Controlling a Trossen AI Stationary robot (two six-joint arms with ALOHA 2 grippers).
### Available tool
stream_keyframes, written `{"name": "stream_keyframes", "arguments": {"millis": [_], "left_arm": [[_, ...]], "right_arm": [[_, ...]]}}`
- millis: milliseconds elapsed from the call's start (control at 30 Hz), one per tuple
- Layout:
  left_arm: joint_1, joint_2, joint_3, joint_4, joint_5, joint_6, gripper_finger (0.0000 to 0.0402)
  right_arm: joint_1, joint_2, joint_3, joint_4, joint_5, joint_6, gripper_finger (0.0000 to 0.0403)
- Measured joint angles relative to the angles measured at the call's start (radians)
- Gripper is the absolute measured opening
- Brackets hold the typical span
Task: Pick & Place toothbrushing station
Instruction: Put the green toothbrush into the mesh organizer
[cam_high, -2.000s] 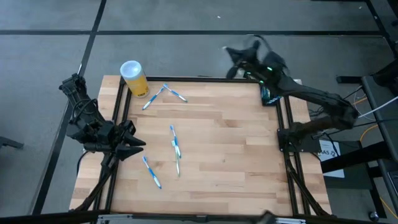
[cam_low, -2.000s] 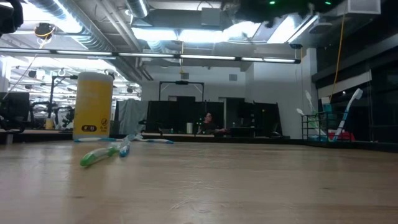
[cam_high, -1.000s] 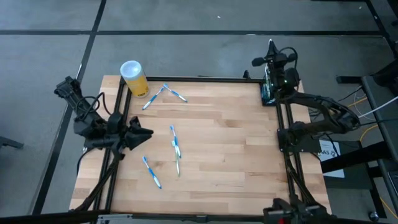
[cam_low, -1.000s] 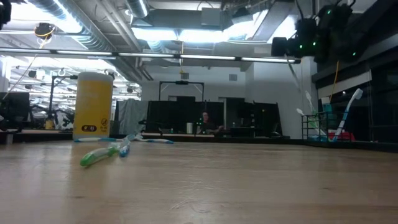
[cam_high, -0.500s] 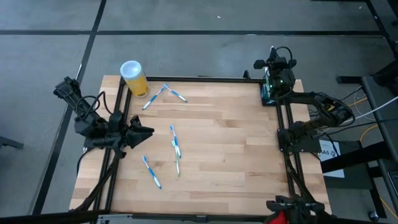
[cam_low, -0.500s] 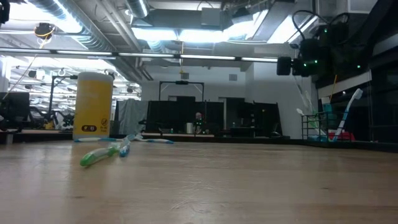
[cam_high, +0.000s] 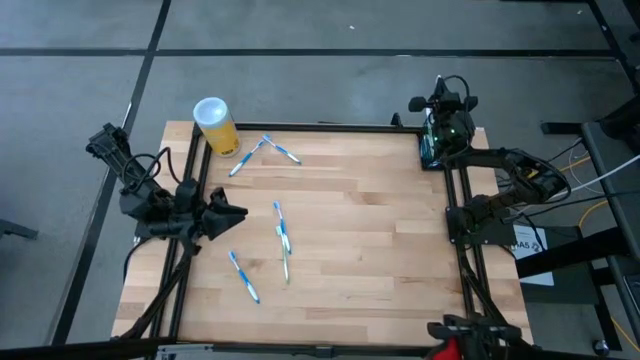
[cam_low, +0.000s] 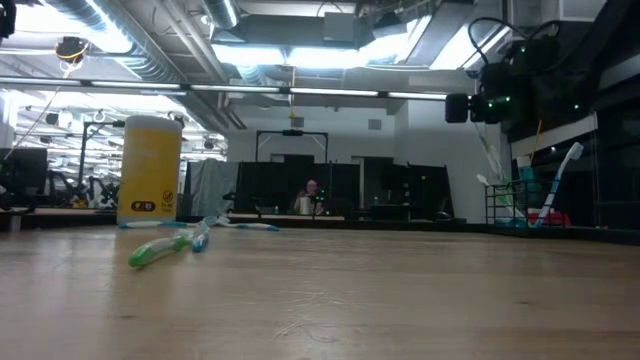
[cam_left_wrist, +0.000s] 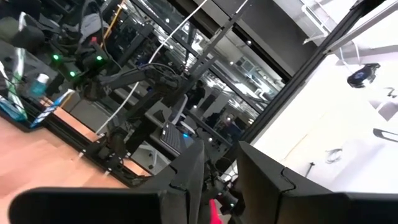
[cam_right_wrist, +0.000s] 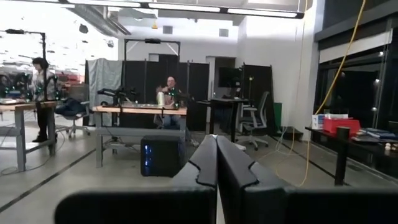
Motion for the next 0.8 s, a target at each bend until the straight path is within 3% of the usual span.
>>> {"name": "stream_keyframes", "arguments": {"millis": [100,500,800], "left_arm": [[0.000,0.000,0.000,0.000,0.006,-0.006,0.0090],[-0.016,0.016,0.000,0.005,0.018,-0.025,0.0090],[-0.036,0.016,0.000,0.003,0.051,-0.025,0.0090]], "right_arm": [[0.004,0.000,0.020,-0.049,0.006,-0.002,0.0000],[0.164,-0.048,0.069,-0.062,0.333,-0.130,0.0000],[0.144,0.003,0.069,-0.064,0.396,-0.091,0.0000]]}}
